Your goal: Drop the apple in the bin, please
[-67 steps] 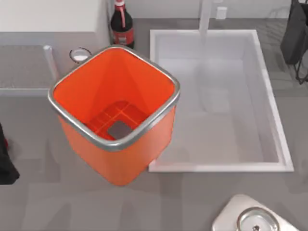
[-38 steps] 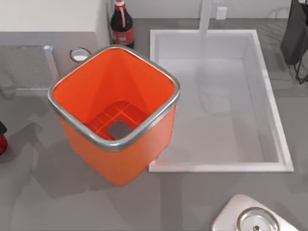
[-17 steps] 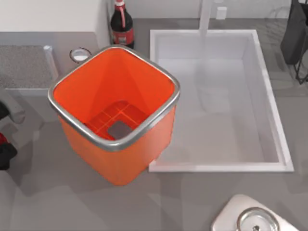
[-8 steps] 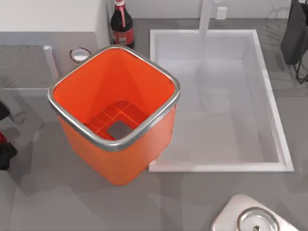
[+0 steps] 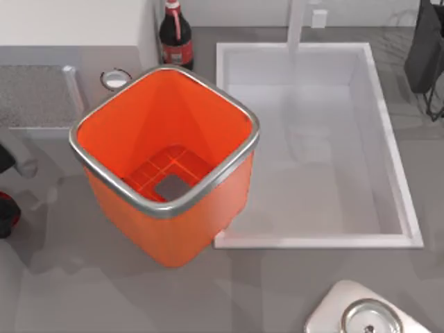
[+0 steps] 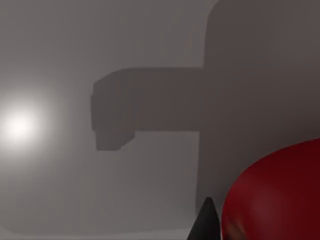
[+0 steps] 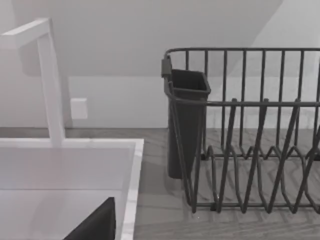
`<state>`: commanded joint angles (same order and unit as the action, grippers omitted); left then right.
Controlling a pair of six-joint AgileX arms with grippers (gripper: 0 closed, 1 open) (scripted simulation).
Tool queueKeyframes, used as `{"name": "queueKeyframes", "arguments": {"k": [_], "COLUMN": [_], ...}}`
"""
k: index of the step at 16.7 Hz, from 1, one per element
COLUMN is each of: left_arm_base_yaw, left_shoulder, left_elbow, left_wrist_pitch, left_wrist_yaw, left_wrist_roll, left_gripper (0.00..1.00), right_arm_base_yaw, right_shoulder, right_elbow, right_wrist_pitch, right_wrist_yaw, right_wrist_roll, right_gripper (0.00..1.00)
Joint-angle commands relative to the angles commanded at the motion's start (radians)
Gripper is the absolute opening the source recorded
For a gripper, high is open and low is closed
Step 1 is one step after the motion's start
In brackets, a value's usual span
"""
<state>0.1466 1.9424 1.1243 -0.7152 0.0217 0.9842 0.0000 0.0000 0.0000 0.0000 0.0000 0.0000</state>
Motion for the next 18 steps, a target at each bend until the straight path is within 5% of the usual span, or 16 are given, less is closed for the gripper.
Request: {"name": "queueKeyframes", "arguments": {"k": [10, 18], "left_arm_base_yaw": [0.003, -0.062], "left_shoulder": [-0.042, -0.264], "left_elbow": [-0.019, 0.107], "left_wrist_pitch": [-0.060, -0.313], "left_wrist_yaw": [0.011, 0.058], "left_wrist_roll": [-0.005, 0.018], "left_gripper": [0.00, 0.00], "right_arm_base_yaw": [0.000, 0.000], "right_shoulder": [0.000, 0.000], "right_elbow": [0.000, 0.000], "right_wrist_pitch": [0.000, 0.000], "right_wrist_yaw": [0.000, 0.000], "right_wrist_roll": [0.000, 0.000], "right_gripper": [1.00, 1.00]}}
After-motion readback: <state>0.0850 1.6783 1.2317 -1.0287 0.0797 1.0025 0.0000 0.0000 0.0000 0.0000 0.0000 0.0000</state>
